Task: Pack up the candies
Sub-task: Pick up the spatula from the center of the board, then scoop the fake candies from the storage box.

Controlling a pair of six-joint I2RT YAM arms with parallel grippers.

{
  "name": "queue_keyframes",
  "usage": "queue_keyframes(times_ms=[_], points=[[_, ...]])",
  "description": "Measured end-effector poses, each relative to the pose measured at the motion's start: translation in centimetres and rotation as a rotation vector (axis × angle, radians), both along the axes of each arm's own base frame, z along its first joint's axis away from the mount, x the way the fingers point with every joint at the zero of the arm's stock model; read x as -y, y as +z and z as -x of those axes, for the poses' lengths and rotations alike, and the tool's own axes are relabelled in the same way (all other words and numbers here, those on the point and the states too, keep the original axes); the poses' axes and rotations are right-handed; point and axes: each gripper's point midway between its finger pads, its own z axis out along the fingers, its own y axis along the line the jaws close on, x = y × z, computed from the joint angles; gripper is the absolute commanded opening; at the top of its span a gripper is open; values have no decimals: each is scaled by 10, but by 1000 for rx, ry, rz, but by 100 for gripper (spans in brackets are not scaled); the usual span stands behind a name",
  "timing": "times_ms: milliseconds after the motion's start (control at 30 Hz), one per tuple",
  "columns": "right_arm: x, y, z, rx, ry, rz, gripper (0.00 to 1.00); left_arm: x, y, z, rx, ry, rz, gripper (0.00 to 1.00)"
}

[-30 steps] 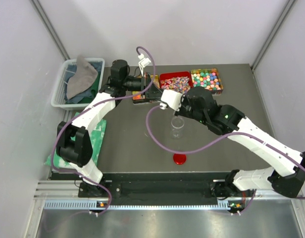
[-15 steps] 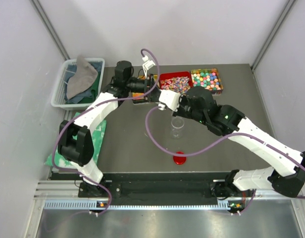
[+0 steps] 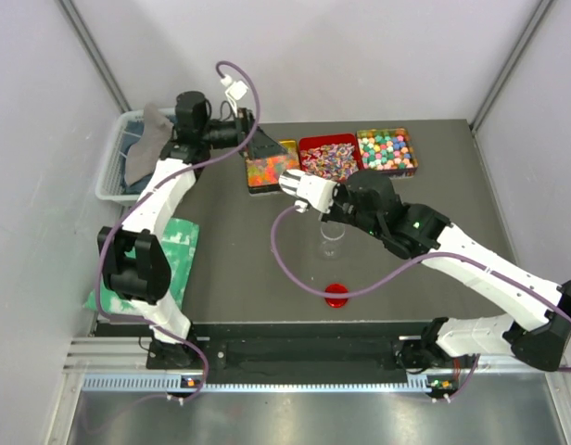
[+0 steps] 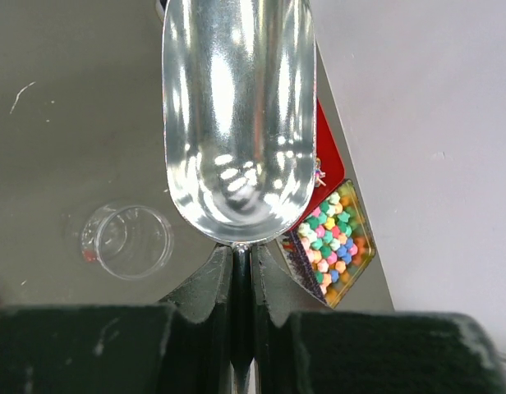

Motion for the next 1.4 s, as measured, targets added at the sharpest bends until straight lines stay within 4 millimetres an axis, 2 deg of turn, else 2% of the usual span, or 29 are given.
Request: queue_keyframes(times_ms=[100,200,267,400,533,600,733,1033,1167,1400], points=[[3,1,-4,4,-13,-5,0,-22,-2,-23,25,104,-33,99],[9,1,-9,5,-35,-5,0,-39,-19,-52,48,229,-120,99],[14,2,-13,6,-52,-5,0,-47,-45,-72,48,309,-205,99],[25,4,-21,9,-89,-4,0,-62,-125,-103,-52,415,-382,99],[33,15,-28,27,-122,-22,0,-80,-208,-118,-187,487,-537,99],[37,20,-32,36,-138,-28,0,-87,-231,-122,-215,515,-584,99],[39,21,-33,40,-149,-28,0,-100,-224,-139,-179,593,-602,99],[39,17,-37,33,-157,-19,0,-108,-223,-151,-149,662,-624,99],[37,16,-39,27,-156,-13,0,-117,-229,-159,-138,718,-657,93],[36,19,-40,29,-157,-18,0,-129,-246,-176,-142,786,-713,69]])
